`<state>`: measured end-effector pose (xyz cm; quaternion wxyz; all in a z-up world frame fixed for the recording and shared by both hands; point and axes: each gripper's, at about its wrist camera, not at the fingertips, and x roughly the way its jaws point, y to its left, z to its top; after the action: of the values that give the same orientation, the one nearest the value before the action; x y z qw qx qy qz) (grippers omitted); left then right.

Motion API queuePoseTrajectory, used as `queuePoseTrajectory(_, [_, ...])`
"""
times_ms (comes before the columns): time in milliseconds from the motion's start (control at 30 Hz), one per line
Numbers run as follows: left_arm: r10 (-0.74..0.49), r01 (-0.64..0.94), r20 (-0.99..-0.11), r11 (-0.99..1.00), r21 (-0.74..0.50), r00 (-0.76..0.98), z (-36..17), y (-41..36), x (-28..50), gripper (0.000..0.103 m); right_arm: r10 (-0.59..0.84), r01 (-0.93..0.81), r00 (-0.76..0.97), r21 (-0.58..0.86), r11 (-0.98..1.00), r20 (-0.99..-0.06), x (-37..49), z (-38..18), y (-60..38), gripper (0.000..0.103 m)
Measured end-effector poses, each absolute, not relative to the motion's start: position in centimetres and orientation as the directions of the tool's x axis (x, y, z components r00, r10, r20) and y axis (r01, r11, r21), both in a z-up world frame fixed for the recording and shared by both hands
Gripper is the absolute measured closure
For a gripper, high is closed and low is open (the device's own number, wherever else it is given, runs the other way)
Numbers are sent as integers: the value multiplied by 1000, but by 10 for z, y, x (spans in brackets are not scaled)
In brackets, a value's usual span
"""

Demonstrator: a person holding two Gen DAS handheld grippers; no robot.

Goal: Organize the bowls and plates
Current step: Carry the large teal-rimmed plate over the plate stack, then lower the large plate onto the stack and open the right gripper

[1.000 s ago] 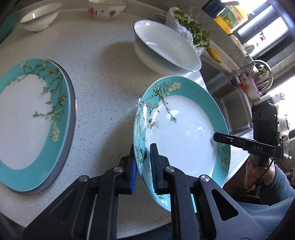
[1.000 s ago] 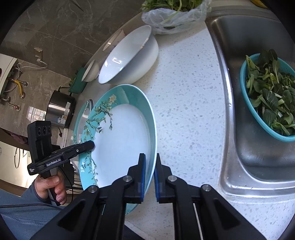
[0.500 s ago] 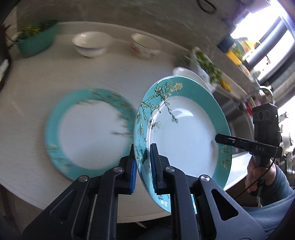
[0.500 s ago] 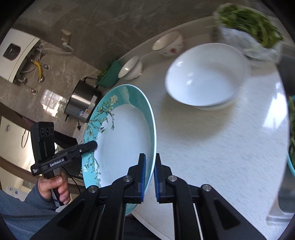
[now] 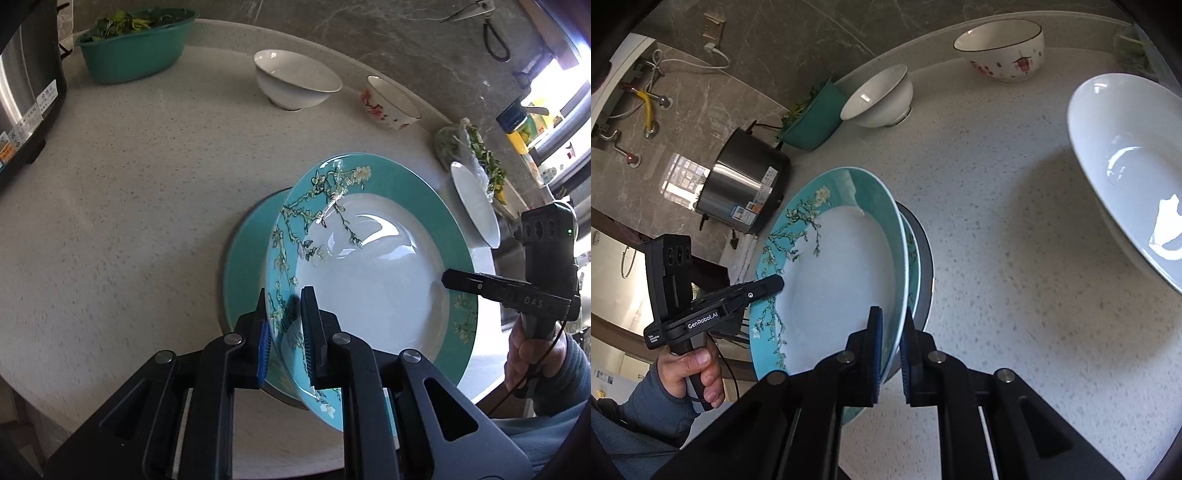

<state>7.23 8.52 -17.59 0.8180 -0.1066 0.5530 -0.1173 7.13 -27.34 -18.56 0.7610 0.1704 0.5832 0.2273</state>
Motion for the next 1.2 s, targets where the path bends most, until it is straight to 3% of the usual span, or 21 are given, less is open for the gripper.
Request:
queuePoseTrajectory(533, [-319, 109, -896, 948, -300, 310, -203, 94, 91, 89, 473, -131, 219, 455, 881, -853, 82, -200, -253, 91])
queuePoseTrajectory(867, [-326, 124, -900, 945, -302, 290, -206, 82, 88, 87, 326, -179, 252, 287, 941, -911, 76, -197, -240, 84])
queuePoseTrajectory(1200, [-316, 143, -905, 948, -286, 286, -205, 80, 90, 86, 307, -154, 283, 273, 950, -909, 73, -196, -239, 84])
